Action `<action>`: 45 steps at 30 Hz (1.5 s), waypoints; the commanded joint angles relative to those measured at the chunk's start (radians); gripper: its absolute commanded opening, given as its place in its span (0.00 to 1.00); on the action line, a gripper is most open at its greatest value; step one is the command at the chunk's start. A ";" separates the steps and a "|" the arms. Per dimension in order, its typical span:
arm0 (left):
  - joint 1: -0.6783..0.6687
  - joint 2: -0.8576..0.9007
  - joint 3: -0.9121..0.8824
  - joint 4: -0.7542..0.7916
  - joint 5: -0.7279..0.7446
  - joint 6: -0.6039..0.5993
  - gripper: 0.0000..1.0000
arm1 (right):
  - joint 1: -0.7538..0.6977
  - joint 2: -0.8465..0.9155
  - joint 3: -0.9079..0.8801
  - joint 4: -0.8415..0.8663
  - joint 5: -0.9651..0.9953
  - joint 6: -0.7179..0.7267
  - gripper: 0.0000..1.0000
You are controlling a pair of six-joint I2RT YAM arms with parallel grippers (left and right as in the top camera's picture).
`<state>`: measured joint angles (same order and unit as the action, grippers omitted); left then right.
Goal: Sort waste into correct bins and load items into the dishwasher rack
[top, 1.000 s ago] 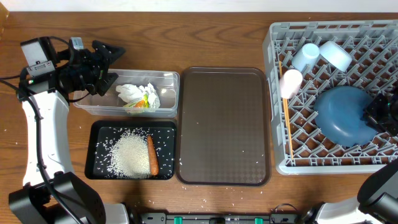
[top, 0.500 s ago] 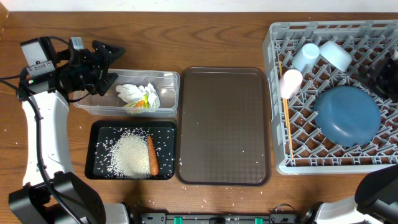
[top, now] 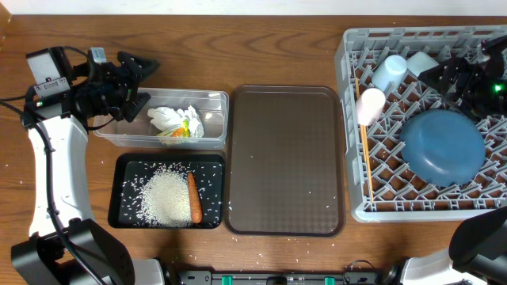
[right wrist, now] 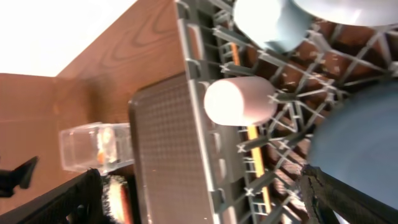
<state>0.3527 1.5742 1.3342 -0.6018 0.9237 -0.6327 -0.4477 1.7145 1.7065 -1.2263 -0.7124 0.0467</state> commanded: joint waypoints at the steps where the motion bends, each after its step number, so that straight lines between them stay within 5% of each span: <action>1: 0.004 -0.025 0.007 0.000 -0.002 -0.005 0.94 | 0.006 -0.009 0.016 0.000 0.120 -0.019 0.99; 9: 0.004 -0.025 0.007 0.000 -0.002 -0.005 0.94 | 0.006 -0.009 0.015 0.000 0.355 -0.018 0.99; 45: 0.004 -0.025 0.007 0.000 -0.002 -0.005 0.94 | 0.006 -0.009 0.015 0.000 0.358 -0.019 0.99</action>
<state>0.3527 1.5742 1.3342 -0.6018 0.9241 -0.6327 -0.4480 1.7145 1.7065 -1.2263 -0.3618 0.0429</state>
